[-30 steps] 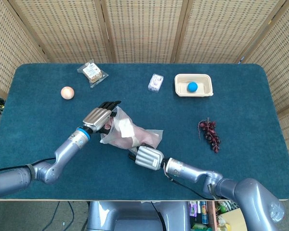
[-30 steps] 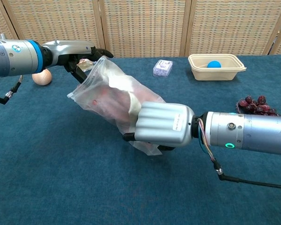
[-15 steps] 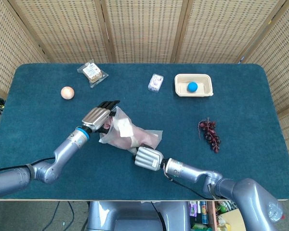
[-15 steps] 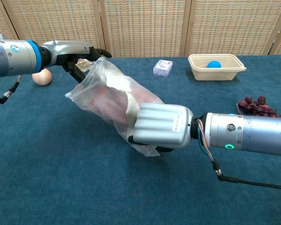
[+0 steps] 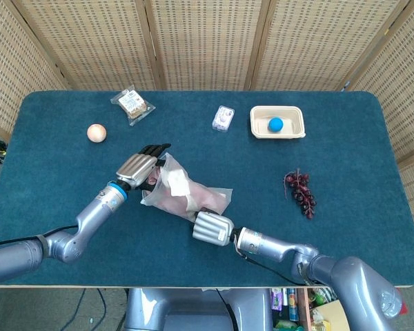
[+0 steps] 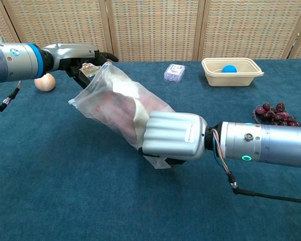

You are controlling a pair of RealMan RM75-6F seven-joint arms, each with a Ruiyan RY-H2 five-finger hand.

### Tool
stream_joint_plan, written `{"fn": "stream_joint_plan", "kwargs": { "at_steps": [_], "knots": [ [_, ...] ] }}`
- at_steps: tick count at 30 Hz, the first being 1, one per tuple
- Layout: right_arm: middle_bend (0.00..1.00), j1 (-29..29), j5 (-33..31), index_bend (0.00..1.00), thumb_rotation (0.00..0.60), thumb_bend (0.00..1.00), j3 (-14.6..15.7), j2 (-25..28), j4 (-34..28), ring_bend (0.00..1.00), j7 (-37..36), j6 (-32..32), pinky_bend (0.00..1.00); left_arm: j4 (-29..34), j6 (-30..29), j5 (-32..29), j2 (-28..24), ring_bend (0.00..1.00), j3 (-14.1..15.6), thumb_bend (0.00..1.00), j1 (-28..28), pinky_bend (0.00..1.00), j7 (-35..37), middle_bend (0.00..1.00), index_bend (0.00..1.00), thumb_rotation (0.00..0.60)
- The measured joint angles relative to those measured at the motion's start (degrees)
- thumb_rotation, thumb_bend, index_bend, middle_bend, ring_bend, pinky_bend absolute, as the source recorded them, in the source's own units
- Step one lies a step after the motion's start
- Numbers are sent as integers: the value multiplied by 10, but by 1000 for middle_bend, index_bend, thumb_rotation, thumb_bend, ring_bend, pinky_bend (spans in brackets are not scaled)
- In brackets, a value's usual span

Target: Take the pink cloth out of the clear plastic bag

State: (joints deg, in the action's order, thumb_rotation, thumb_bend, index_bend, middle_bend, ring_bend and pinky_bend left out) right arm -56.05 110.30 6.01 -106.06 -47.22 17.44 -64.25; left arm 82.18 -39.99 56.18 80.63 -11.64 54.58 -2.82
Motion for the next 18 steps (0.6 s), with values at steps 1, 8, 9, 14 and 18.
{"fn": "stream_joint_plan", "kwargs": {
  "at_steps": [1,8,9,14,18],
  "knots": [
    [801,0,0,760,600,506,0,0,0,687,0,0,901,0,-1,0,0,0,0,522,0,0,0,0,651,600],
    [803,7,4,762,600,511,10,24,-3,690,9,-8,901,-6,-18,6,-12,0,-4,521,-10,0,6,0,652,600],
    [803,9,4,762,600,512,12,34,-6,690,11,-10,901,-6,-19,7,-17,0,-5,521,-12,0,8,0,652,600],
    [804,24,3,762,600,514,21,74,-20,690,22,-18,901,-9,-24,16,-51,0,-10,521,-26,0,26,0,653,600],
    [804,38,0,762,600,516,29,110,-28,690,31,-23,901,-13,-29,24,-81,0,-13,522,-41,0,46,0,653,600]
  ]
}}
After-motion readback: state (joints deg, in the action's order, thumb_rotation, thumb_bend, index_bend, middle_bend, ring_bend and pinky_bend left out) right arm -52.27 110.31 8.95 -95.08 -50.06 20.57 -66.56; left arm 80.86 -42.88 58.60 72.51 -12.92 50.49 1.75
